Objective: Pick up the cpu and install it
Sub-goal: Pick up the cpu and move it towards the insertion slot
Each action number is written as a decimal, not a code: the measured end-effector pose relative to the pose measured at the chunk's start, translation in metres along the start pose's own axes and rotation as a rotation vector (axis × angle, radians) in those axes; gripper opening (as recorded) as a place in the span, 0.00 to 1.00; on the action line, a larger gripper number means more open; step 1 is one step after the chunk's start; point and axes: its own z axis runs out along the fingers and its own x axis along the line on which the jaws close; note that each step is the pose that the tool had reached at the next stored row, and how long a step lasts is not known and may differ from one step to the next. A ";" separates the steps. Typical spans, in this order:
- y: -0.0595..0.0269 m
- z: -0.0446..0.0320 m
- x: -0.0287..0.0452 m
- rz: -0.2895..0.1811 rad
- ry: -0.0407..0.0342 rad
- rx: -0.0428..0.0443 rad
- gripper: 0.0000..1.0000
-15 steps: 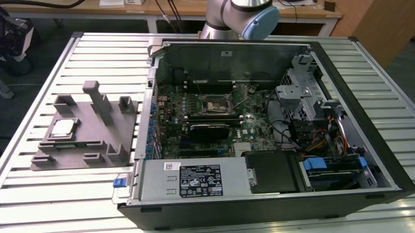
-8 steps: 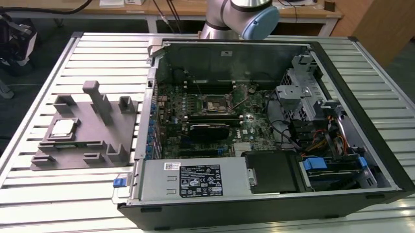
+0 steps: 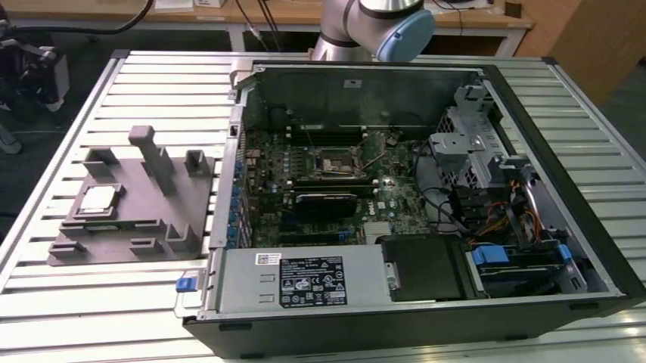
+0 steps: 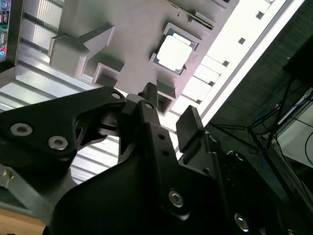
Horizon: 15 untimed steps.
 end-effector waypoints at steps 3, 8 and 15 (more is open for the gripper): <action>-0.0005 0.0053 0.0001 -0.031 0.0066 -0.0005 0.47; -0.0018 0.0142 0.0015 -0.071 0.0146 -0.0010 0.65; -0.0030 0.0267 0.0117 -0.093 0.0165 -0.0015 0.65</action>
